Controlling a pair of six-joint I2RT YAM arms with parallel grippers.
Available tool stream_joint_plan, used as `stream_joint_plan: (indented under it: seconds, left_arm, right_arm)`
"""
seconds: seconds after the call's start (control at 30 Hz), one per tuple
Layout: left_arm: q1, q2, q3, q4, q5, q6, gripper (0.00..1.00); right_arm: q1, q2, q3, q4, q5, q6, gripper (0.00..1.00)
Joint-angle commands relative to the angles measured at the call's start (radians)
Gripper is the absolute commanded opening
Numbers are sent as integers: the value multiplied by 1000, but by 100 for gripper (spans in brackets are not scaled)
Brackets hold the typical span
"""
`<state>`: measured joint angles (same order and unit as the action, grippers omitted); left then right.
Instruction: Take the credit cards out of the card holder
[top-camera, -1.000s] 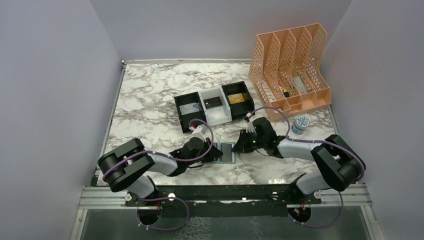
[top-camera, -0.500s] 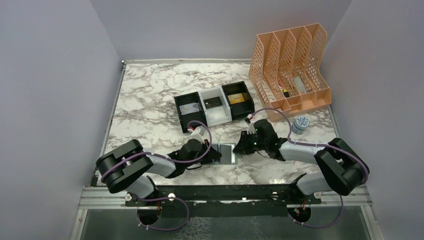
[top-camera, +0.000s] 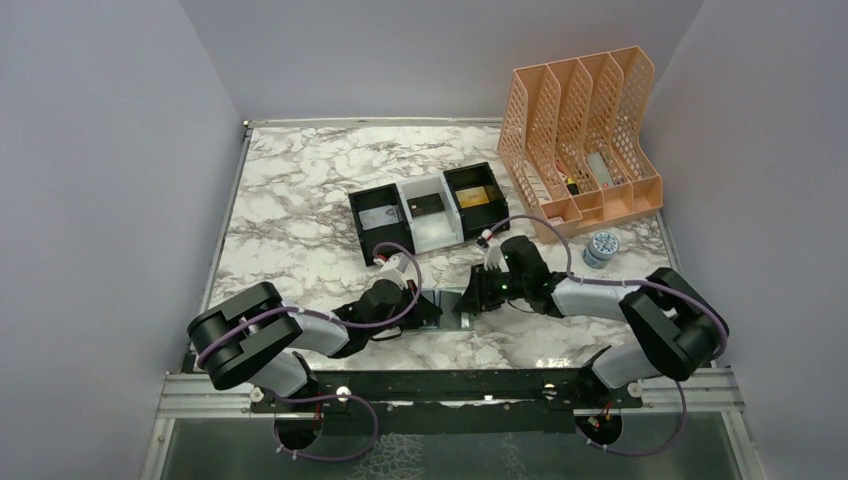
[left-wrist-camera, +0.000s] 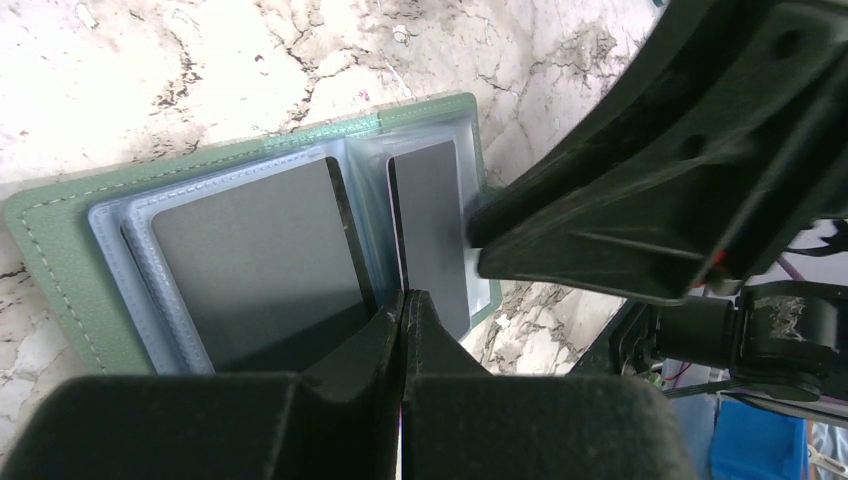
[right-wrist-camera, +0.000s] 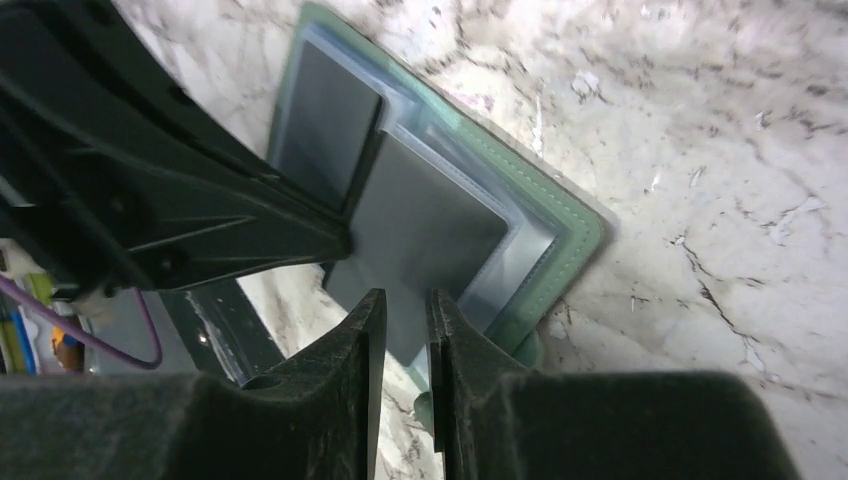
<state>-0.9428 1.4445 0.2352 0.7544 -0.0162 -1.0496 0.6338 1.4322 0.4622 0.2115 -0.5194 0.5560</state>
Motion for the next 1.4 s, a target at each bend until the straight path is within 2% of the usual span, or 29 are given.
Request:
stream_joint_plan:
  seconds: [0.0, 0.1, 0.23, 0.77, 0.83, 0.97, 1.13, 1.37]
  left_arm:
    - [-4, -8, -10, -5, 3, 5, 0]
    - [-4, -27, -18, -5, -1, 8, 0]
    - [-4, -66, -39, -5, -10, 10, 0]
    - [-1, -145, -73, -23, -27, 13, 7]
    - [0, -147, -72, -26, -25, 13, 12]
    - [1, -105, -51, -25, -4, 19, 16]
    - [1, -17, -2, -23, 39, 34, 16]
    - [0, 22, 3, -11, 15, 16, 20]
  right_arm:
    - [11, 100, 22, 18, 13, 15, 22]
    - [11, 155, 27, 8, 65, 28, 21]
    - [12, 144, 20, -25, 146, 37, 20]
    - [11, 94, 5, -59, 158, 32, 17]
    - [12, 66, 2, -52, 138, 35, 17]
    - [12, -14, -8, -12, 62, 48, 18]
    - [12, -94, -4, -28, 37, 61, 20]
    - [11, -39, 15, -78, 85, 35, 21]
